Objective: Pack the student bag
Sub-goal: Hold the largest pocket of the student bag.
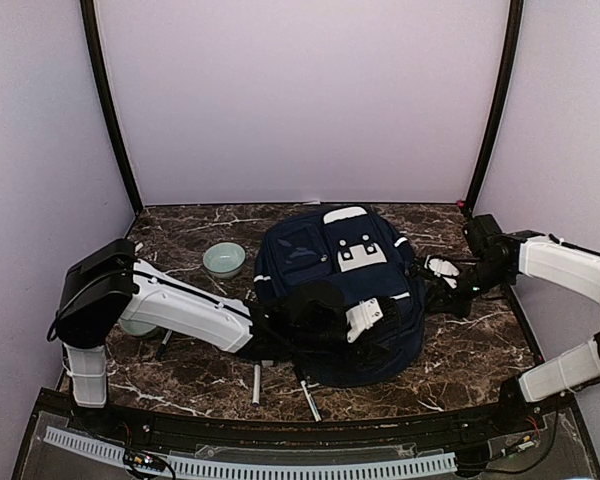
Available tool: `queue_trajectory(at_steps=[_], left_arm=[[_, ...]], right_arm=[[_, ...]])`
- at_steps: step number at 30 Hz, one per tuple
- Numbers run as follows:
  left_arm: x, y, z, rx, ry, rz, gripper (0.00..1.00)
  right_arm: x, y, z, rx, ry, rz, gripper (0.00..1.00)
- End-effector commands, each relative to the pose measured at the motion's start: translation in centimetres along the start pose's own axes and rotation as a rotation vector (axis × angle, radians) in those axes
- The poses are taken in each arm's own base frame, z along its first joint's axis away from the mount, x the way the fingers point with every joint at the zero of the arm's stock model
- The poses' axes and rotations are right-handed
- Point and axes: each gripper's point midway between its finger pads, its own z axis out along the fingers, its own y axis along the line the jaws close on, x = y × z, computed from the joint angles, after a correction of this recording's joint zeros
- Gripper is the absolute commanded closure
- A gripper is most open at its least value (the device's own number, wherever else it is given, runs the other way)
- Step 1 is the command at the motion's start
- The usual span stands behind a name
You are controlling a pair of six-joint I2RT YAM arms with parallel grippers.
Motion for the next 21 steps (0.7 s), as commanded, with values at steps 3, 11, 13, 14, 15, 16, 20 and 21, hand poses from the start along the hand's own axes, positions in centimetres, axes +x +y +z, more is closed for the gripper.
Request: queue_trajectory(at_steps=[3,11,13,14,15,16,20,21], left_arm=[[-5.2,1.8,2.4,-0.064,-0.142,-0.058,0.49],[-4.8,1.9,5.4,-0.054,-0.135,-0.080,0.49],[-4.6,1.6,5.9,-0.031,-0.131,-0.077,0.48],[-4.5,1.5,6.2,-0.028,-0.126,-0.077,0.48],[-4.2,1.5,6.6,-0.023,-0.115,-0.077,0.48],[-4.4,1.3,6.7,-0.014,-0.113,-0.078,0.48],[-5.5,-0.3,6.3,0.079,-0.155,-0.095,0.47],[-5.4,-0.5,6.3,0.084,-0.155,-0.099,0.46]], right_arm=[[-2.5,2.5,-0.5,-0.097,-0.066,-0.003,1.00],[-2.3,3.3,-0.2,-0.131,-0.074,0.016,1.00],[-2.3,3.4,-0.2,-0.137,-0.076,0.019,1.00],[-2.3,3.5,-0.1,-0.139,-0.077,0.022,1.00],[-2.2,3.4,-0.1,-0.139,-0.076,0.023,1.00],[-2.2,3.4,0.0,-0.140,-0.074,0.027,1.00],[-1.9,3.0,0.3,-0.133,-0.054,0.048,1.00],[-1.9,3.0,0.3,-0.136,-0.051,0.052,1.00]])
